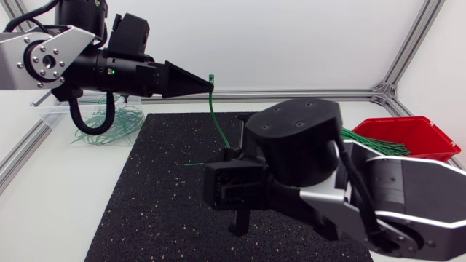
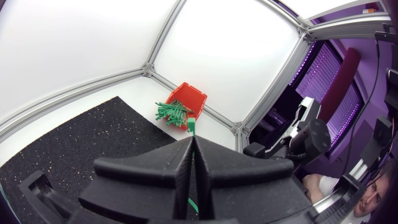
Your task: Take a green cable tie from the red box, thread the tail through the head to close it, then place it in the transparent bin on the left.
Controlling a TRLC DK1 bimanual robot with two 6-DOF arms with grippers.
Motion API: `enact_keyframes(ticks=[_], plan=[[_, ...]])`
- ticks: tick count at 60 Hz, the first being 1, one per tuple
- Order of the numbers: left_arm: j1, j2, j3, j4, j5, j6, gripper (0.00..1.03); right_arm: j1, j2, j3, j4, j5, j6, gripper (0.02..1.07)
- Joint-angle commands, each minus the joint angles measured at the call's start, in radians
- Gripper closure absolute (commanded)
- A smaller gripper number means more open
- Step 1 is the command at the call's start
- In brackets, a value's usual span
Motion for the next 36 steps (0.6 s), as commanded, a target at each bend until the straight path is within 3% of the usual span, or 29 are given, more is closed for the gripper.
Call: enact_keyframes(ticks=[1, 18, 36], plan=[[-0.026, -0.044, -0.037, 0.006, -0.007, -0.037, 1.00, 0.011, -0.036, -0.031, 0.006, 0.017, 0.067, 1.02], [-0.058, -0.048, -0.040, 0.028, -0.026, -0.070, 1.00, 0.036, -0.152, -0.193, 0.191, 0.043, 0.080, 1.02], [-0.065, -0.048, -0.040, 0.036, -0.033, -0.081, 1.00, 0.031, -0.141, -0.298, 0.401, 0.046, 0.041, 1.02]])
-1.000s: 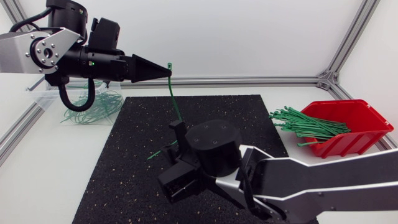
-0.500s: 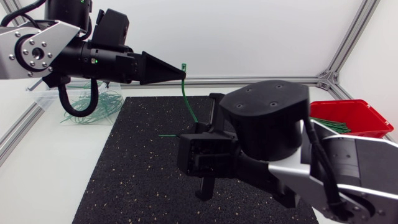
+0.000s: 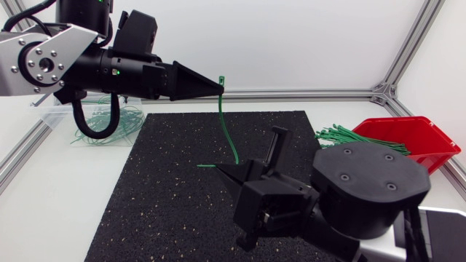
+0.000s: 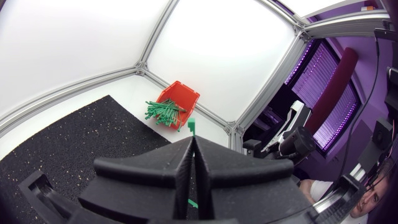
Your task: Take a green cable tie from the red box, thread the tail through the head to close it, then place it in the transparent bin on the left.
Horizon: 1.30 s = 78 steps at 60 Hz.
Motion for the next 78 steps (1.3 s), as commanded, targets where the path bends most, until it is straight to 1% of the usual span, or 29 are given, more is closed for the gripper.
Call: enact_keyframes(ticks=[1, 3, 7, 10, 18, 20, 26, 29, 38, 40, 43, 50, 65, 66, 67, 69, 71, 72, 73, 74, 75, 76, 78], plan=[[-0.004, -0.014, -0.023, 0.011, -0.002, -0.022, 1.00, -0.006, 0.012, -0.034, 0.042, 0.012, -0.013, 1.02], [-0.004, -0.014, -0.024, 0.014, -0.004, -0.022, 1.00, -0.017, 0.018, -0.037, 0.054, 0.004, -0.010, 1.02], [-0.002, -0.008, -0.024, 0.017, -0.002, -0.022, 1.00, -0.021, 0.047, -0.054, 0.128, 0.011, -0.018, 1.02], [-0.002, -0.007, -0.026, 0.020, -0.002, -0.022, 1.00, -0.024, 0.059, -0.054, 0.145, 0.014, -0.018, 1.02], [-0.007, -0.011, -0.035, 0.025, -0.002, -0.025, 1.00, -0.024, 0.070, -0.034, 0.123, 0.034, -0.007, 1.02], [-0.007, -0.013, -0.036, 0.028, -0.002, -0.030, 1.00, -0.026, 0.062, -0.021, 0.082, 0.026, 0.004, 1.02], [-0.010, -0.016, -0.039, 0.034, -0.002, -0.037, 1.00, -0.040, 0.050, -0.009, 0.053, 0.017, 0.005, 1.02], [-0.010, -0.019, -0.041, 0.037, -0.002, -0.039, 1.00, -0.052, 0.038, 0.003, 0.011, -0.020, 0.007, 1.02], [-0.010, -0.019, -0.044, 0.039, -0.002, -0.040, 1.00, -0.055, 0.041, 0.000, 0.045, -0.019, -0.002, 1.02], [-0.010, -0.020, -0.046, 0.040, -0.002, -0.040, 1.00, -0.063, 0.044, -0.012, 0.106, 0.006, -0.004, 1.02], [-0.010, -0.023, -0.047, 0.042, -0.002, -0.040, 1.00, -0.070, 0.058, -0.020, 0.149, 0.027, -0.008, 1.02], [-0.008, -0.023, -0.050, 0.042, -0.002, -0.043, 1.00, -0.109, 0.073, -0.009, 0.148, 0.014, 0.007, 1.02], [-0.007, -0.030, -0.055, 0.045, -0.002, -0.046, 1.00, -0.135, 0.085, 0.017, 0.113, -0.002, 0.019, 1.02], [-0.005, -0.030, -0.056, 0.045, -0.002, -0.046, 1.00, -0.135, 0.085, 0.020, 0.103, -0.008, 0.018, 1.02], [-0.005, -0.030, -0.056, 0.045, -0.002, -0.046, 1.00, -0.135, 0.076, 0.028, 0.060, -0.043, 0.030, 1.02], [-0.005, -0.030, -0.056, 0.046, -0.002, -0.046, 1.00, -0.152, 0.038, 0.045, -0.059, -0.164, 0.096, 1.02], [-0.007, -0.030, -0.059, 0.048, -0.002, -0.046, 1.00, -0.204, 0.021, 0.083, -0.190, -0.322, 0.148, 1.02], [-0.007, -0.030, -0.059, 0.049, -0.002, -0.046, 1.00, -0.222, 0.020, 0.101, -0.243, -0.378, 0.150, 1.02], [-0.008, -0.030, -0.061, 0.053, -0.002, -0.046, 1.00, -0.235, 0.013, 0.114, -0.280, -0.411, 0.156, 1.02], [-0.008, -0.030, -0.062, 0.053, -0.002, -0.046, 1.00, -0.245, 0.013, 0.114, -0.268, -0.410, 0.170, 1.02], [-0.008, -0.030, -0.062, 0.056, -0.002, -0.046, 1.00, -0.248, 0.018, 0.109, -0.217, -0.407, 0.193, 1.02], [-0.010, -0.030, -0.062, 0.056, -0.002, -0.046, 1.00, -0.245, 0.027, 0.112, -0.199, -0.413, 0.206, 1.02], [-0.010, -0.030, -0.064, 0.056, -0.002, -0.046, 1.00, -0.250, 0.050, 0.135, -0.242, -0.430, 0.209, 1.02]])
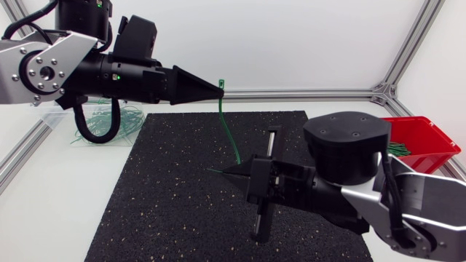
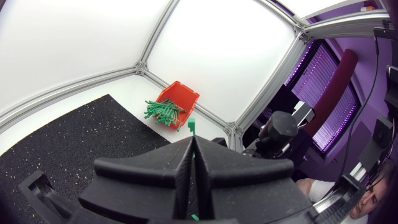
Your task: Take a green cable tie from the red box, thread the tail through the head to close it, then place it in the transparent bin on the left.
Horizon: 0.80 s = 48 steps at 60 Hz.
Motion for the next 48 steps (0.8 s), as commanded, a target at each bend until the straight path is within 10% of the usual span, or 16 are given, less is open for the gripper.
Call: enact_keyframes(ticks=[1, 48], plan=[[-0.008, -0.017, -0.025, 0.009, -0.002, -0.020, 1.00, -0.030, 0.016, 0.067, -0.037, -0.051, 0.074, 1.02], [0.020, -0.106, -0.201, 0.307, 0.002, -0.180, 1.00, -0.153, 0.071, 0.586, -0.695, -0.378, 0.458, 1.02]])
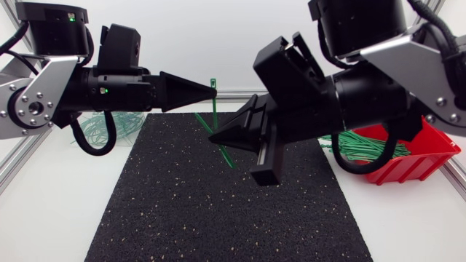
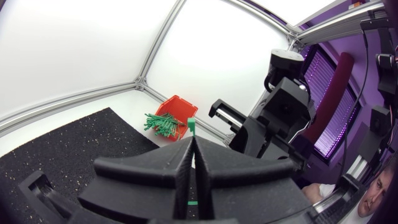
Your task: Take a green cable tie from the red box, thread the tail through the head to close it, then place it in the transparent bin on the left.
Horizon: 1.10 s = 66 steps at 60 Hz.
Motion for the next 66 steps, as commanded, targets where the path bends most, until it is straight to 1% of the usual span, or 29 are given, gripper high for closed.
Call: enact_keyframes(ticks=[1, 4, 11, 15, 18, 28, 31, 34, 38, 42, 45, 52, 59, 62, 66], plan=[[0.000, -0.012, -0.026, 0.018, 0.002, -0.031, 1.00, -0.041, 0.012, 0.063, -0.045, -0.033, 0.041, 1.02], [-0.002, -0.009, -0.023, 0.020, 0.004, -0.034, 1.00, -0.055, 0.010, 0.078, -0.076, -0.056, 0.038, 1.02], [-0.008, 0.001, -0.023, 0.037, 0.004, -0.042, 1.00, -0.087, -0.007, 0.095, -0.104, -0.061, 0.061, 1.02], [-0.011, 0.012, -0.024, 0.047, 0.006, -0.048, 1.00, -0.118, -0.002, 0.121, -0.165, -0.108, 0.061, 1.02], [-0.012, 0.017, -0.024, 0.052, 0.006, -0.050, 1.00, -0.136, 0.001, 0.131, -0.185, -0.150, 0.035, 1.02], [-0.015, 0.018, -0.024, 0.058, 0.006, -0.057, 1.00, -0.151, -0.001, 0.152, -0.194, -0.167, 0.040, 1.02], [-0.017, 0.018, -0.027, 0.060, 0.006, -0.060, 1.00, -0.150, -0.002, 0.161, -0.197, -0.187, 0.041, 1.02], [-0.020, 0.018, -0.030, 0.063, 0.006, -0.062, 1.00, -0.153, -0.002, 0.174, -0.199, -0.230, 0.061, 1.02], [-0.020, 0.018, -0.036, 0.070, 0.006, -0.065, 1.00, -0.159, -0.004, 0.194, -0.202, -0.240, 0.086, 1.02], [-0.022, 0.017, -0.049, 0.090, 0.009, -0.074, 1.00, -0.159, 0.022, 0.241, -0.299, -0.294, 0.058, 1.02], [-0.028, 0.017, -0.062, 0.123, 0.012, -0.096, 1.00, -0.167, 0.039, 0.264, -0.332, -0.322, 0.051, 1.02], [-0.040, 0.006, -0.082, 0.173, 0.022, -0.149, 1.00, -0.171, 0.067, 0.312, -0.397, -0.299, 0.071, 1.02], [-0.051, -0.022, -0.092, 0.201, 0.027, -0.192, 1.00, -0.176, 0.090, 0.339, -0.457, -0.283, 0.095, 1.02], [-0.052, -0.032, -0.093, 0.215, 0.027, -0.214, 1.00, -0.187, 0.108, 0.367, -0.526, -0.291, 0.097, 1.02], [-0.058, -0.045, -0.095, 0.231, 0.027, -0.234, 1.00, -0.190, 0.121, 0.394, -0.568, -0.309, 0.084, 1.02]])
